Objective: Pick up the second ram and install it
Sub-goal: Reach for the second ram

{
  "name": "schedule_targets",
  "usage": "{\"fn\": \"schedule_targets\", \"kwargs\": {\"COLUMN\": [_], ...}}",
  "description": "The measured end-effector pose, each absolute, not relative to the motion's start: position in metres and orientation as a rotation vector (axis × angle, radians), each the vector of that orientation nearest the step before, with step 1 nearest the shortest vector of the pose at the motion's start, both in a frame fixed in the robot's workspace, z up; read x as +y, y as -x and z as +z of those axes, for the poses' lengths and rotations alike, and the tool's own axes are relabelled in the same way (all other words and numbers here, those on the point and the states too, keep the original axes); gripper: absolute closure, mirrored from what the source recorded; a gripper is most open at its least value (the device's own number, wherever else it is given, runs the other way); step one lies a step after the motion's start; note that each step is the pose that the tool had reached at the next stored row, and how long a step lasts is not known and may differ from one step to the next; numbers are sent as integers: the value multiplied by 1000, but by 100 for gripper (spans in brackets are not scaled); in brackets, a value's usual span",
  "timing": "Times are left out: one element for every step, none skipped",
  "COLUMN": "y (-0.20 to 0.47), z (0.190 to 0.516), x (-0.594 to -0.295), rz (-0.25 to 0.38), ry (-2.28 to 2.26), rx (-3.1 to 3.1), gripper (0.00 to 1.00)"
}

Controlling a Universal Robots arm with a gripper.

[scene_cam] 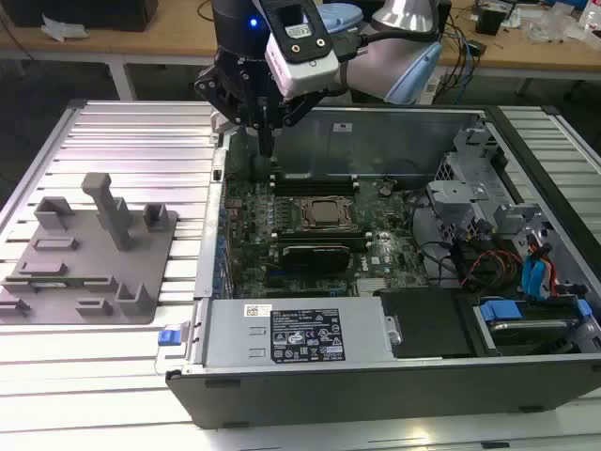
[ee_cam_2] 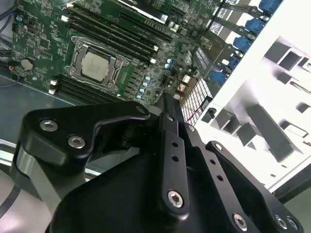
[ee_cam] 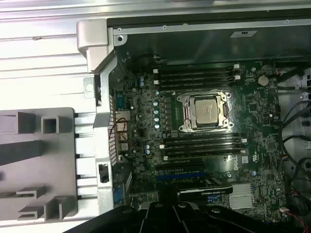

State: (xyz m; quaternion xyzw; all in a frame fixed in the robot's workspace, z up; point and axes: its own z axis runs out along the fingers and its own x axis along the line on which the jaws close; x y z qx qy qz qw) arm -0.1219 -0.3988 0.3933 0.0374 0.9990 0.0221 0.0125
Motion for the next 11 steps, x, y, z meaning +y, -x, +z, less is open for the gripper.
{"fn": "schedule_targets", "kwargs": {"y": [122,122,122,122,122,122,122,123,124,125,126], "z": [393,393,393,393,393,393,393,393,393,393,393], "x": [-399,-399,-399,-399,-399,-399,-399,-399,-399,-399,-399], "rz": [69,69,69,69,69,69,69,69,69,69,69], "ry": [-117,-117,-117,-117,-117,-117,-116,-117,-117,-117,-117], "rx": [3114,3114,3114,3114,3114,3114,3114,3114,3114,3114,3114], "gripper": [92,92,92,92,92,92,92,92,92,92,92]}}
